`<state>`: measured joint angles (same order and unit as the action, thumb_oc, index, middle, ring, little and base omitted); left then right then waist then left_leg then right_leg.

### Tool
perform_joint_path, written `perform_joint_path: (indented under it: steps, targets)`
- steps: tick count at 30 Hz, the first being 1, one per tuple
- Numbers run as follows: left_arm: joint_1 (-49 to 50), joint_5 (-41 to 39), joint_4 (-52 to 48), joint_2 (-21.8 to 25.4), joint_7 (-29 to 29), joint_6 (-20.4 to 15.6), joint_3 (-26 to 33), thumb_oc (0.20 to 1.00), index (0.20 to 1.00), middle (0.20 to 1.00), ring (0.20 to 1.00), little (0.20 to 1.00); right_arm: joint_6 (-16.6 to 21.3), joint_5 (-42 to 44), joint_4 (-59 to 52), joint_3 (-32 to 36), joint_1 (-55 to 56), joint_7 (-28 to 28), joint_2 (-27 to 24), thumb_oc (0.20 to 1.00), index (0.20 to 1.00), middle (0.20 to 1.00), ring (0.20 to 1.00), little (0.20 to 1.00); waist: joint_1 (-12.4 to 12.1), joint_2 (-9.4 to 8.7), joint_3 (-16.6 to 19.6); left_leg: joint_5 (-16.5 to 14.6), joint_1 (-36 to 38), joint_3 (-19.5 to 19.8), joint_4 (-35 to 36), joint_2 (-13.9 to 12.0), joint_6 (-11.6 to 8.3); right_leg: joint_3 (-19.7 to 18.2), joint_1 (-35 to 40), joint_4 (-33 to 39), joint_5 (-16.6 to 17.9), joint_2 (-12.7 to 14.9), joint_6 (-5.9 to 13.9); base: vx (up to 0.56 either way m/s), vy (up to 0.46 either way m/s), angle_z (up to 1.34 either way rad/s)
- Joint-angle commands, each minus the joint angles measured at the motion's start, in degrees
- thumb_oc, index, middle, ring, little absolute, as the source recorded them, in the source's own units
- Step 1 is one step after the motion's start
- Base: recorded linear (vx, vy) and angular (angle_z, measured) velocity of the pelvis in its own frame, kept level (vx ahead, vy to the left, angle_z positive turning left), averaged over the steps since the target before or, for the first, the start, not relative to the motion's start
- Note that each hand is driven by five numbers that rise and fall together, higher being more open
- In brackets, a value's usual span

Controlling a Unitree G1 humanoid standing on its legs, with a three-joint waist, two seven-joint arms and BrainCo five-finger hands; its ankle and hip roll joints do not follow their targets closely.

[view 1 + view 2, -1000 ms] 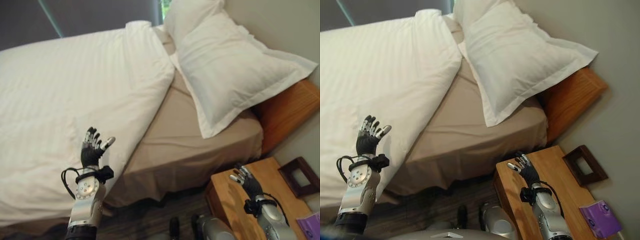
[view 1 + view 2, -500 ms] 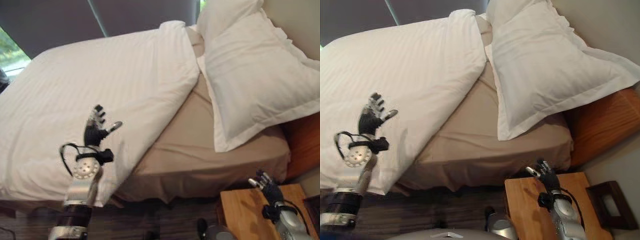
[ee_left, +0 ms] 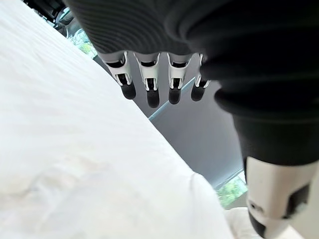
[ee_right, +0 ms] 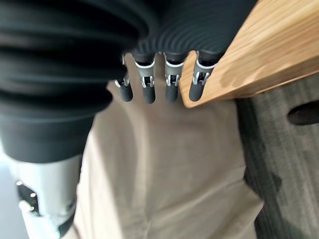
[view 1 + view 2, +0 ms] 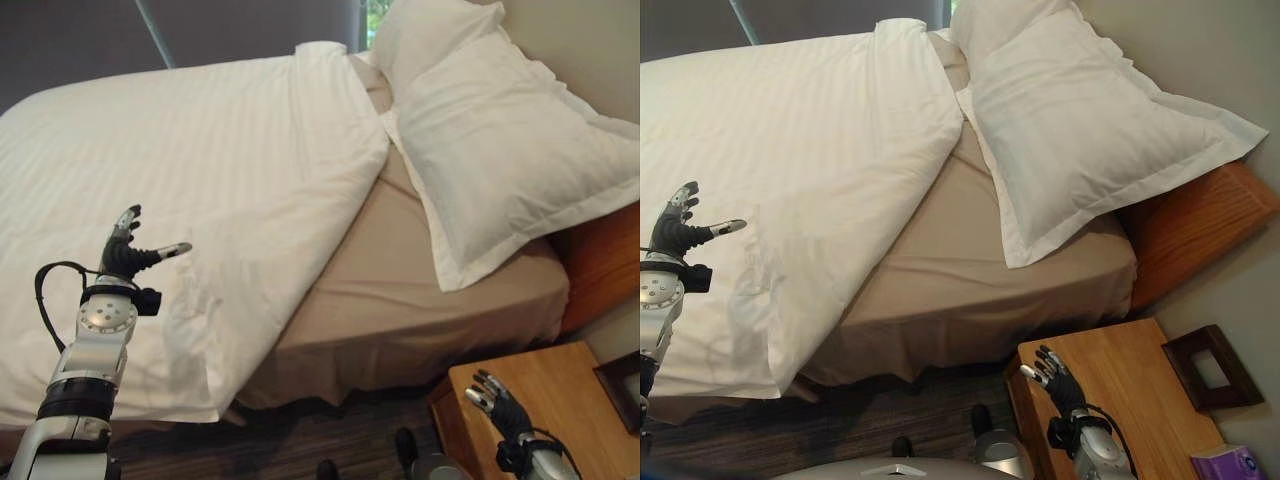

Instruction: Making the bed.

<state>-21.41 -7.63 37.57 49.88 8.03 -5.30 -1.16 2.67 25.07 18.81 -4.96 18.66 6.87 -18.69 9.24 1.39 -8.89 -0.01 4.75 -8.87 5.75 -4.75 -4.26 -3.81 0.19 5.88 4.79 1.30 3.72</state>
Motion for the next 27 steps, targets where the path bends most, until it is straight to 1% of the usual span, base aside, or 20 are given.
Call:
perform_joint_path:
  steps: [1, 4, 7, 9, 12, 13, 14, 16, 18, 20, 22, 23, 24, 25, 26, 27]
  targets:
    - [-11.5, 4.3, 5.3, 6.0, 1.3, -0.5, -3.1, 1.000, 1.000, 1.000, 1.000, 1.000, 1.7, 0.4, -3.2, -0.7, -2.0, 1.0, -1.1, 1.000, 1.000, 1.000, 1.000, 1.000, 0.6, -2.39, 1.6, 1.4, 0.6, -0.1, -0.8, -1.3, -1.54, -1.3, 0.1, -0.9, -1.6, 5.1, 5.90, -0.06, 0.062, -0.06]
    - [-18.6, 3.6, 11.6, 6.5, 1.3, 0.1, -7.2, 1.000, 1.000, 1.000, 1.000, 1.000, 1.5, 1.3, -3.0, -2.1, -2.5, 1.1, -1.3, 1.000, 1.000, 1.000, 1.000, 1.000, 1.1, -2.92, 0.1, 2.0, -1.7, -0.4, -0.8, -1.6, -1.70, -1.5, -2.6, -0.9, -0.7, 4.8, 6.05, -0.10, 0.023, -0.04]
    - [-27.1, 3.3, 15.7, 7.6, 1.9, 0.5, -12.0, 1.000, 1.000, 1.000, 1.000, 1.000, 1.5, 2.4, -3.0, -3.6, -4.1, 1.0, -2.0, 1.000, 1.000, 1.000, 1.000, 1.000, 1.8, -3.59, -2.2, 3.1, -5.3, -0.4, -0.8, -2.1, -1.88, -1.9, -6.5, -0.9, 0.5, 4.3, 6.19, -0.16, 0.007, -0.14]
    - [-31.7, 2.3, 20.1, 7.3, 2.3, 0.7, -14.2, 1.000, 1.000, 1.000, 1.000, 1.000, 1.6, 3.3, -3.1, -4.4, -4.6, 0.9, -2.2, 1.000, 1.000, 1.000, 1.000, 1.000, 2.2, -4.13, -3.4, 3.9, -7.7, -0.5, -0.8, -2.4, -2.08, -1.8, -8.8, -0.9, 1.4, 4.0, 6.21, -0.12, 0.002, -0.04]
    - [-37.9, 3.2, 24.2, 7.7, 3.4, 1.5, -17.3, 1.000, 1.000, 1.000, 1.000, 1.000, 1.8, 4.1, -3.2, -4.7, -5.5, 0.2, -2.5, 1.000, 1.000, 1.000, 1.000, 1.000, 2.7, -5.07, -5.4, 4.8, -11.3, -0.8, -0.8, -2.9, -2.39, -2.2, -12.7, -0.9, 2.7, 3.6, 6.48, -0.09, 0.000, -0.06]
    - [-39.2, 2.9, 25.8, 7.4, 3.4, 1.6, -17.8, 1.000, 1.000, 1.000, 1.000, 1.000, 2.0, 4.5, -3.2, -4.8, -5.9, 0.1, -2.5, 1.000, 1.000, 1.000, 1.000, 1.000, 2.9, -5.32, -6.3, 5.1, -12.6, -0.9, -0.8, -2.9, -2.47, -2.2, -14.0, -0.9, 3.2, 3.5, 6.64, -0.12, 0.006, -0.09]
    - [-41.4, 1.6, 28.3, 6.9, 3.5, 1.7, -18.3, 1.000, 1.000, 1.000, 1.000, 1.000, 2.4, 5.3, -3.1, -5.2, -6.9, -0.7, -2.7, 1.000, 1.000, 1.000, 1.000, 1.000, 3.5, -6.05, -7.8, 5.8, -15.3, -1.0, -0.8, -3.3, -2.62, -2.4, -16.9, -0.9, 4.0, 3.3, 6.91, -0.11, 0.001, -0.08]
    - [-42.1, 0.6, 30.2, 6.7, 3.8, 2.0, -18.0, 1.000, 1.000, 1.000, 1.000, 1.000, 2.8, 6.0, -2.7, -5.7, -7.9, -1.3, -2.4, 1.000, 1.000, 1.000, 1.000, 1.000, 3.8, -6.53, -9.0, 6.1, -16.9, -1.4, -0.8, -3.5, -2.86, -2.6, -18.8, -0.9, 4.5, 3.1, 7.03, -0.08, -0.013, -0.12]
    - [-42.0, -1.3, 31.8, 6.0, 4.2, 2.4, -16.5, 1.000, 1.000, 1.000, 1.000, 1.000, 3.2, 6.4, -3.0, -6.0, -8.5, -2.2, -1.9, 1.000, 1.000, 1.000, 1.000, 1.000, 4.2, -7.08, -10.2, 6.5, -18.7, -1.6, -0.8, -3.6, -2.98, -2.6, -20.5, -0.9, 5.0, 3.0, 7.18, -0.05, -0.022, -0.19]
    - [-40.9, -3.0, 33.7, 3.7, 4.4, 3.2, -14.5, 1.000, 1.000, 1.000, 1.000, 1.000, 3.4, 6.7, -3.1, -6.6, -9.2, -3.2, -1.4, 1.000, 1.000, 1.000, 1.000, 1.000, 4.5, -7.65, -11.4, 6.8, -20.1, -1.8, -0.8, -3.6, -3.10, -2.8, -22.1, -0.9, 5.5, 2.8, 7.36, -0.04, -0.016, -0.08]
    - [-41.0, -3.2, 33.8, 3.1, 4.4, 3.4, -14.2, 1.000, 1.000, 1.000, 1.000, 1.000, 3.5, 6.6, -2.7, -7.0, -9.5, -3.4, -1.3, 1.000, 1.000, 1.000, 1.000, 1.000, 4.5, -7.58, -11.6, 7.0, -20.6, -2.0, -0.8, -3.6, -3.20, -2.7, -22.5, -0.9, 5.5, 2.8, 7.37, -0.01, -0.003, -0.04]
    - [-39.8, -3.2, 35.4, 1.8, 3.8, 4.1, -13.4, 1.000, 1.000, 1.000, 1.000, 1.000, 3.5, 6.5, -2.3, -7.6, -9.7, -3.5, -0.9, 1.000, 1.000, 1.000, 1.000, 1.000, 4.5, -7.66, -12.0, 6.9, -20.6, -2.4, -0.8, -3.7, -3.29, -2.9, -23.0, -0.9, 5.5, 2.7, 7.46, 0.03, 0.011, -0.05]
    - [-38.9, -2.8, 36.1, 1.5, 3.2, 4.3, -13.2, 0.812, 0.812, 0.812, 0.812, 0.812, 3.4, 6.4, -2.2, -7.9, -9.6, -3.4, -0.9, 1.000, 1.000, 1.000, 1.000, 1.000, 4.4, -7.69, -12.0, 6.8, -20.3, -2.6, -0.8, -3.7, -3.32, -3.0, -22.9, -0.9, 5.5, 2.7, 7.49, 0.04, 0.007, -0.04]
    - [-38.6, -2.9, 36.1, 1.1, 3.0, 4.7, -12.9, 0.366, 0.366, 0.366, 0.366, 0.366, 3.3, 6.1, -2.0, -8.1, -9.5, -3.4, -1.1, 1.000, 1.000, 1.000, 1.000, 1.000, 4.4, -7.60, -11.9, 6.6, -20.1, -2.8, -0.8, -3.6, -3.34, -3.1, -22.8, -0.9, 5.4, 2.6, 7.45, 0.04, -0.001, -0.08]
    - [-38.4, -2.8, 36.4, 0.7, 2.7, 4.8, -12.8, 0.200, 0.200, 0.200, 0.200, 0.200, 3.2, 6.0, -1.5, -8.3, -9.7, -3.2, -1.2, 1.000, 1.000, 1.000, 1.000, 1.000, 4.3, -7.44, -11.8, 6.5, -19.7, -2.9, -0.8, -3.6, -3.33, -3.1, -22.6, -0.9, 5.2, 2.7, 7.44, 0.05, 0.005, -0.13]
    - [-38.4, -3.1, 36.2, 0.4, 2.6, 4.8, -12.7, 0.200, 0.200, 0.200, 0.200, 0.200, 3.2, 5.9, -1.2, -8.4, -9.8, -3.2, -1.4, 1.000, 1.000, 1.000, 1.000, 1.000, 4.3, -7.26, -11.7, 6.3, -19.3, -3.1, -0.8, -3.6, -3.35, -3.3, -22.3, -0.9, 5.0, 2.8, 7.42, 0.03, 0.007, -0.14]
